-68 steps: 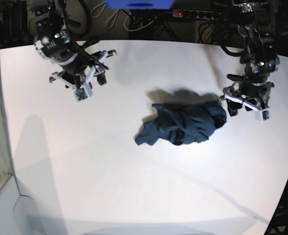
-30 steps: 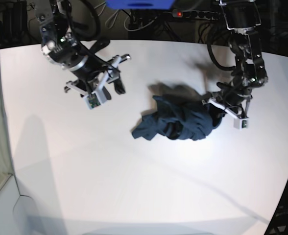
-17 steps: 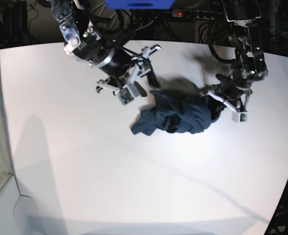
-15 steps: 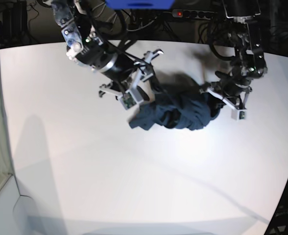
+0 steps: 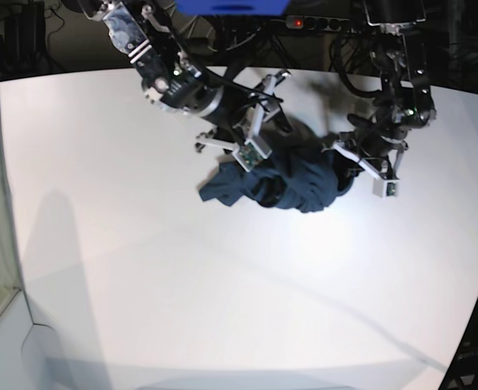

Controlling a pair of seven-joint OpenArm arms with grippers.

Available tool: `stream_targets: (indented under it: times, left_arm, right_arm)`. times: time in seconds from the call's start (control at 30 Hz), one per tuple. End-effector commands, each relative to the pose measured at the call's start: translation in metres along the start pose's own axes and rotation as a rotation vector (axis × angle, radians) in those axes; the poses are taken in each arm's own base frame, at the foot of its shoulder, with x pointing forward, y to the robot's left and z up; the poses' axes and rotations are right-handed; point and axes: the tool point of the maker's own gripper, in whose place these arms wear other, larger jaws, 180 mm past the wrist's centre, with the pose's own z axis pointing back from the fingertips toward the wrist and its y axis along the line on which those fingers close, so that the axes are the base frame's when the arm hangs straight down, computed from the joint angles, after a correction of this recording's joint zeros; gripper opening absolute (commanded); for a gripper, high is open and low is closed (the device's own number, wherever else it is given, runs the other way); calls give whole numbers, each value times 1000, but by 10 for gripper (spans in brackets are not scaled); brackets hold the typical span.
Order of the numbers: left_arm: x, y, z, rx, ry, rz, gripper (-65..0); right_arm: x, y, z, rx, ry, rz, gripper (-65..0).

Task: Layout the t-shirt on the table in an organized manner, then fold the t-shirt properly
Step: 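Grasp opposite ends of the crumpled shirt with both grippers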

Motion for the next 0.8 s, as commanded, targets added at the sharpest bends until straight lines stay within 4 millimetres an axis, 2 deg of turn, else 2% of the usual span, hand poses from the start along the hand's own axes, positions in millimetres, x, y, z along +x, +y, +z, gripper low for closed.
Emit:
stream_targets:
  times: [0.0, 0.2, 0.7, 0.77]
  left_arm:
    - [-1, -1, 1, 0, 15, -11, -647]
    - [-1, -1, 1, 0, 16, -11, -647]
    - [-1, -1, 0, 2, 14, -14, -647]
    - [-1, -1, 0, 2, 14, -14, -647]
  right_arm:
    - [13, 1, 0, 7, -52, 7, -386]
    - [18, -4, 0, -2, -87, 7, -388]
    - [5, -17, 5, -28, -55, 30, -387]
    - [8, -29, 7, -57, -64, 17, -387]
